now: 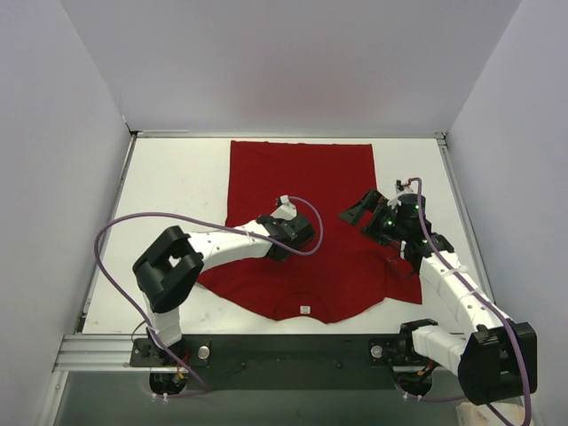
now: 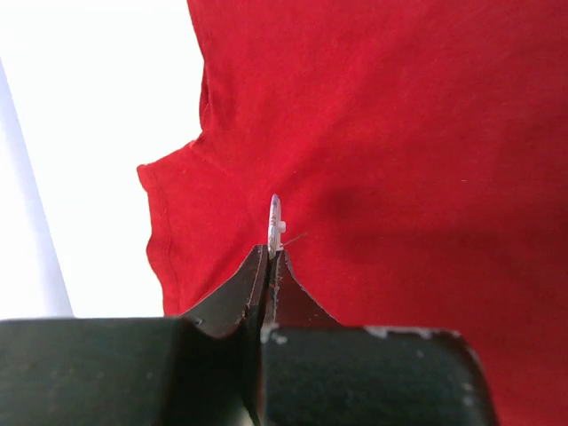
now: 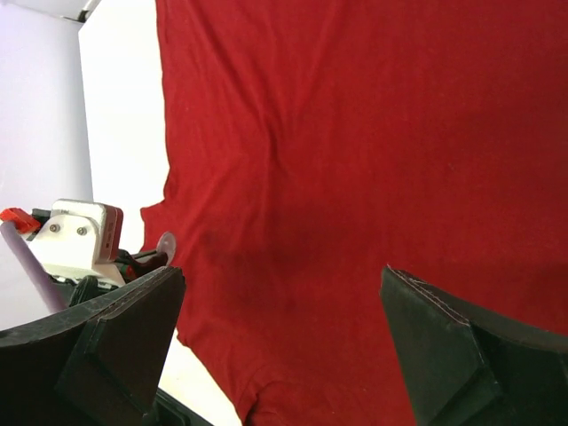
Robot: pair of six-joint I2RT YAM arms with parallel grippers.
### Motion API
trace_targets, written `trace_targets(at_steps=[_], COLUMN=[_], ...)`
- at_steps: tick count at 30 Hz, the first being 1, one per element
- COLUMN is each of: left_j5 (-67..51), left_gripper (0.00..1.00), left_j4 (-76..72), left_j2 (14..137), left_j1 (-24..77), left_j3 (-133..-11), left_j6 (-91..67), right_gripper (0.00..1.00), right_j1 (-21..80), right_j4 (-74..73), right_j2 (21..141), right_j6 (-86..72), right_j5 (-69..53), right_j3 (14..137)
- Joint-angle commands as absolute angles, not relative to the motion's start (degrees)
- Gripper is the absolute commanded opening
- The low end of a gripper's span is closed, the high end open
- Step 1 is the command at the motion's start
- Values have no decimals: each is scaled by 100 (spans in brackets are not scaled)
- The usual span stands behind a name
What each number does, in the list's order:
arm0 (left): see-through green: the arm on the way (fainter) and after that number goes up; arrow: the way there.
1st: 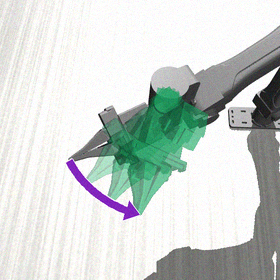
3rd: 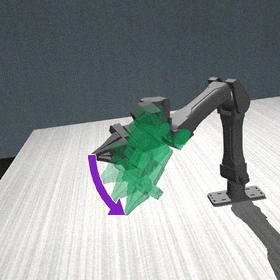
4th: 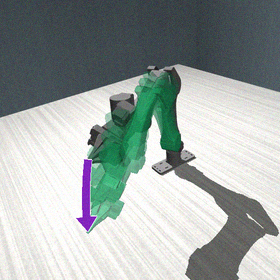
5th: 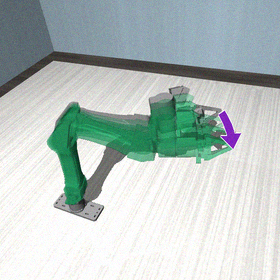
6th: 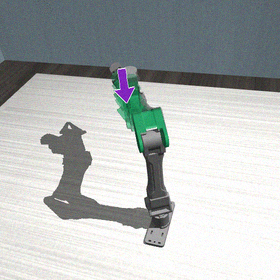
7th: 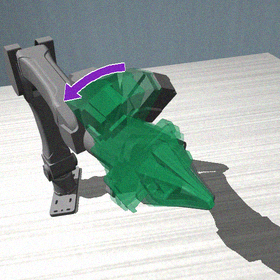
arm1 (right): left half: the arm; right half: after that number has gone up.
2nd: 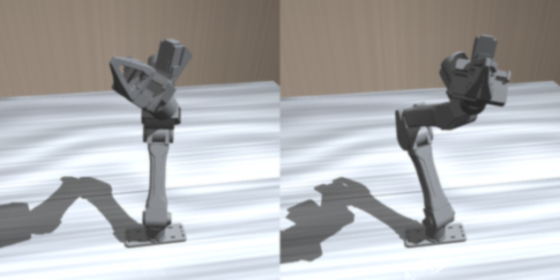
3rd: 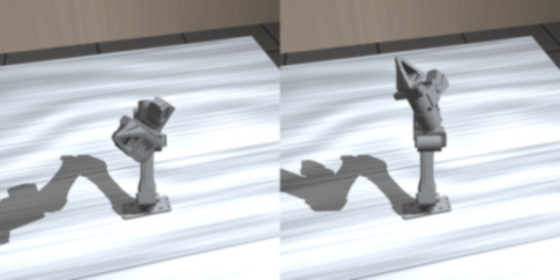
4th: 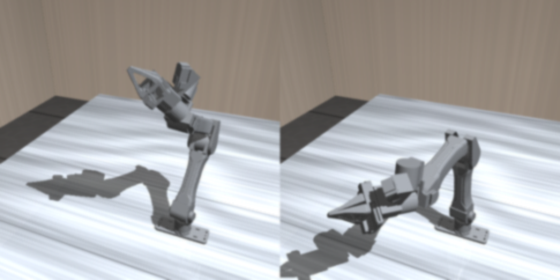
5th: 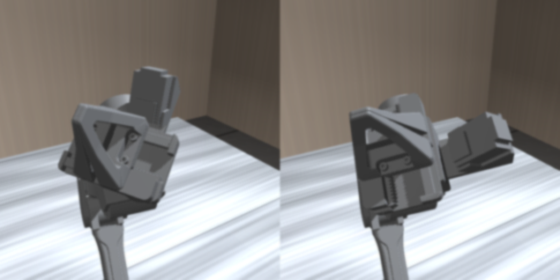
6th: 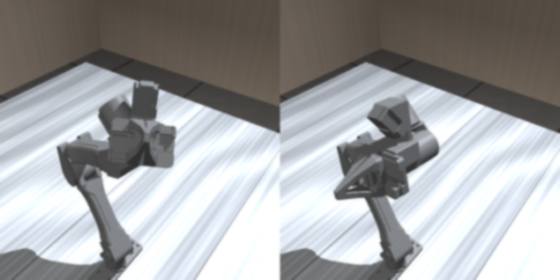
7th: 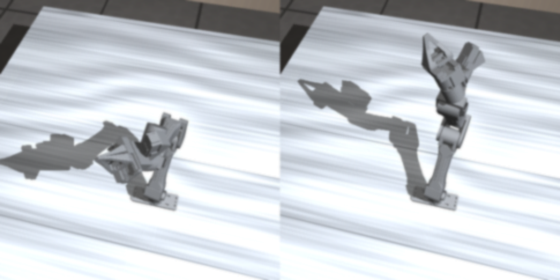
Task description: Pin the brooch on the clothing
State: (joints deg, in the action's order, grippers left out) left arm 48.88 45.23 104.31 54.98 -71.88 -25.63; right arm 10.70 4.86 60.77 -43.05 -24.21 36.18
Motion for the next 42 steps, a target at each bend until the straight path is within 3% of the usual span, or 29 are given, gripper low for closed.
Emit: trace_targets(at_steps=[1,16,42], left_j5=[5282,5396,5801], left_gripper=[0,0,0], left_j4=[5132,5414,6161], left_j2=[10617,10898,12427], left_j1=[5555,5572,5520], left_j3=[-7567,-7796,-8631], left_j6=[-2935,-3093,-3463], right_gripper=[100,100,100], right_j1=[949,703,18], right_j4=[264,-130,-466], right_j2=[6126,6082,6161], right_j6=[-4184,-4052,-3700], right_j5=[-2399,-2224,-2285], right_j3=[3867,3946,3902])
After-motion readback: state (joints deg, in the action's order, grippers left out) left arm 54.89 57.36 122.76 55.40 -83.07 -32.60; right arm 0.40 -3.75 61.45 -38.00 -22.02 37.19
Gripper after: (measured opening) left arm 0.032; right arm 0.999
